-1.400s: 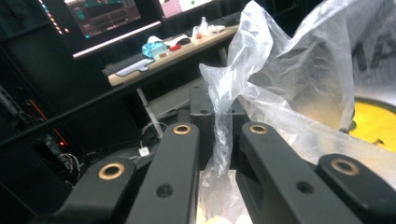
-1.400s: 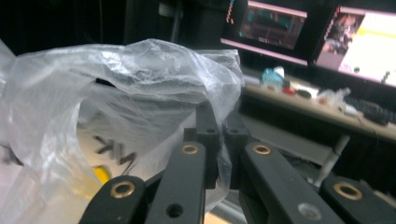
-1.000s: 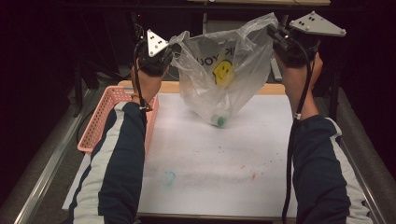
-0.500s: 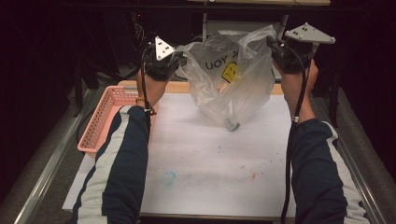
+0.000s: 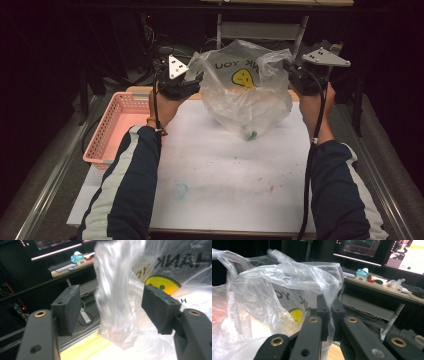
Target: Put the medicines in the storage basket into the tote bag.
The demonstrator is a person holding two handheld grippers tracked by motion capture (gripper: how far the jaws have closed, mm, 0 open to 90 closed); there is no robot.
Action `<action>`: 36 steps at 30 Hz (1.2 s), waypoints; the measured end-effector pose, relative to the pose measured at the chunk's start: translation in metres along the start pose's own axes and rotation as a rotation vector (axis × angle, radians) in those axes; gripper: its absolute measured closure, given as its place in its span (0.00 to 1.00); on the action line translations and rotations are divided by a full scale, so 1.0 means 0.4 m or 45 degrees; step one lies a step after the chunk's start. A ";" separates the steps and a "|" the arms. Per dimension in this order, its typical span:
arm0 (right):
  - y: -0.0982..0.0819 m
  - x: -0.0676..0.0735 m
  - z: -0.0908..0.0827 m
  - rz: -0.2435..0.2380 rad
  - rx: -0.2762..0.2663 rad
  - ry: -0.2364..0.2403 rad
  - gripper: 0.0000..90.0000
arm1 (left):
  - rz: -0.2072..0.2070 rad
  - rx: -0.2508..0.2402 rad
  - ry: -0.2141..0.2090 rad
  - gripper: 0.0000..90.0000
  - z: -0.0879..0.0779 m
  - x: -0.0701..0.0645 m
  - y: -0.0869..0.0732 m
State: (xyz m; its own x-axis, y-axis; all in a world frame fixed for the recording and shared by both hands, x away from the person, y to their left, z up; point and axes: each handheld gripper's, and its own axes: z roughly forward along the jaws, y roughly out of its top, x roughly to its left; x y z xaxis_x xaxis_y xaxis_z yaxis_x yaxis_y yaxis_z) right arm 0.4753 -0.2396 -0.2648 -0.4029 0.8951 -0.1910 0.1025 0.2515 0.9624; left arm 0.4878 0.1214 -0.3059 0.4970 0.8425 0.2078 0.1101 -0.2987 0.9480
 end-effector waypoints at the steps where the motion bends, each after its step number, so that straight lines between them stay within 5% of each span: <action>1: 0.001 0.001 -0.005 -0.009 -0.006 0.001 0.98 | -0.001 -0.015 -0.003 0.35 -0.008 0.001 0.004; 8: 0.014 0.012 -0.041 -0.058 -0.032 0.006 0.86 | 0.047 -0.077 0.022 0.32 -0.067 0.003 0.029; 12: 0.021 0.012 -0.060 -0.072 -0.041 0.008 0.77 | 0.092 -0.066 0.031 0.32 -0.084 -0.001 0.027; 21: 0.031 0.017 -0.099 -0.086 -0.078 -0.013 0.57 | 0.099 -0.047 0.031 0.34 -0.099 0.008 0.011; 24: 0.038 0.021 -0.109 -0.098 -0.079 -0.010 0.54 | 0.126 -0.034 0.036 0.47 -0.100 0.010 0.009; 28: 0.043 0.021 -0.124 -0.099 -0.094 0.008 0.51 | 0.156 0.001 0.019 0.81 -0.095 0.015 0.005; 36: 0.040 0.017 -0.153 -0.118 -0.092 0.024 0.46 | 0.134 0.016 0.069 0.90 -0.095 0.035 0.001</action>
State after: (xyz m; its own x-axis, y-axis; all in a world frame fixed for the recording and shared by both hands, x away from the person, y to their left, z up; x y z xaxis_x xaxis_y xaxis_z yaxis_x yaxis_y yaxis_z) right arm 0.4185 -0.2519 -0.2389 -0.4248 0.8620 -0.2765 -0.0012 0.3049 0.9524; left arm 0.4621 0.1499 -0.2933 0.4589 0.8293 0.3189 0.0710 -0.3921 0.9172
